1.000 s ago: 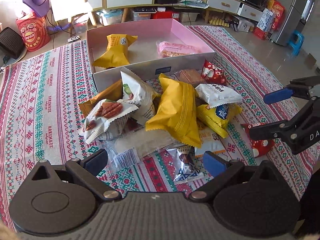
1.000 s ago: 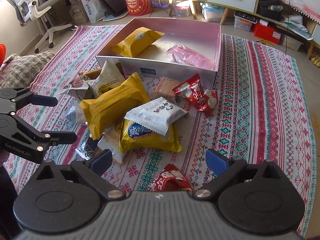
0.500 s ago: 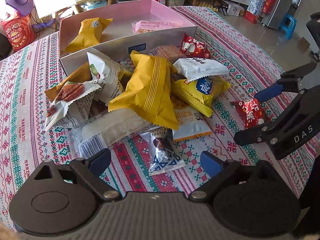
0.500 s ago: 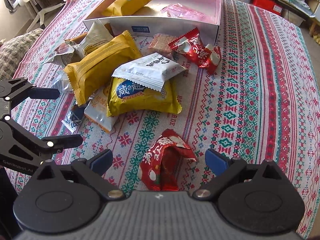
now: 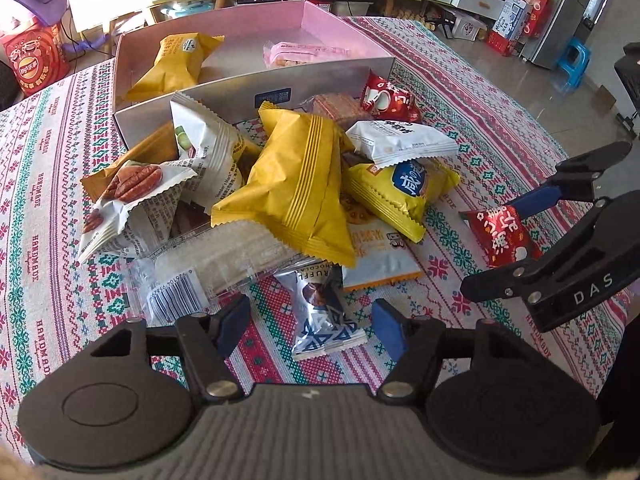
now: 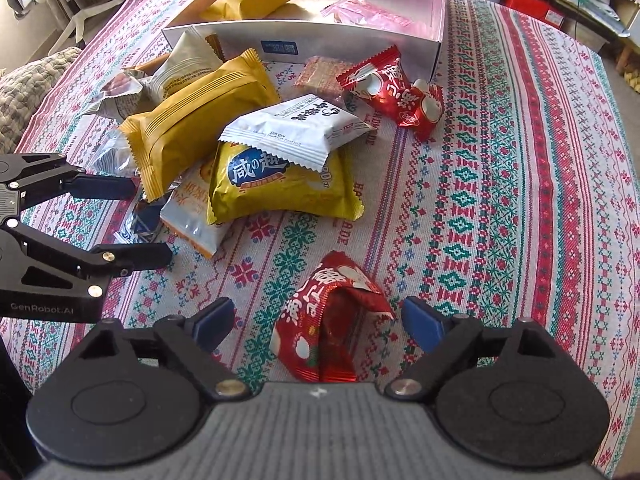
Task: Organize snacks
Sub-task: 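Grasp the silver-blue truffle with the left tool while the right tool grasps the red candy packet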
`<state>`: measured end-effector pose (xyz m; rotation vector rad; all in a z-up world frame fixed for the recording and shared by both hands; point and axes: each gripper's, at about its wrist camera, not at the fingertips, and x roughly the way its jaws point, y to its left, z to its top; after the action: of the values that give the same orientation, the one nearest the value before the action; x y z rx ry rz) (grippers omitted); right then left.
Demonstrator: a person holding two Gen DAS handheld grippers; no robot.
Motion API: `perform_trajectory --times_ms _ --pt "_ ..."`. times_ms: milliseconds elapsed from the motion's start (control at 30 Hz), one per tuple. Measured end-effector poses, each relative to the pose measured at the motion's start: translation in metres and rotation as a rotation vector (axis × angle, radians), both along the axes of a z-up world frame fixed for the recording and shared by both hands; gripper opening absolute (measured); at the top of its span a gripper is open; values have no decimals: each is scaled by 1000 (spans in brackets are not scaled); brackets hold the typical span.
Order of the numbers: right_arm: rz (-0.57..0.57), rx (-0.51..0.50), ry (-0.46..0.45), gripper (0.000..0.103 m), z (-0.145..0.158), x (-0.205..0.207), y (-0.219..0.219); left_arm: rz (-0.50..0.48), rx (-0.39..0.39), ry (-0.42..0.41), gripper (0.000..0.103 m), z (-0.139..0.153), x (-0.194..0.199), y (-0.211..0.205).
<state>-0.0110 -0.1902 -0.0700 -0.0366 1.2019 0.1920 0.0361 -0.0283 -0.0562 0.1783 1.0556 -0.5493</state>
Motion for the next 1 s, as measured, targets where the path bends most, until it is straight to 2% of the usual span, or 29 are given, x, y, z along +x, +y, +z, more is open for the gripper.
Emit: perform_trajectory --times_ms 400,500,567,867,1000 --pt "22 -37 -17 70 2 -3 2 -16 -23 23 49 3 -2 -2" --pt "29 -48 -24 65 4 -6 4 -12 -28 34 41 4 -2 -1" --pt "33 -50 -29 58 5 -7 5 -9 -25 37 31 4 -1 0" --pt "55 -44 -46 42 8 -9 9 -10 7 52 28 5 -2 -1" --pt "57 -30 -43 38 11 -9 9 -10 10 71 28 7 -3 2"
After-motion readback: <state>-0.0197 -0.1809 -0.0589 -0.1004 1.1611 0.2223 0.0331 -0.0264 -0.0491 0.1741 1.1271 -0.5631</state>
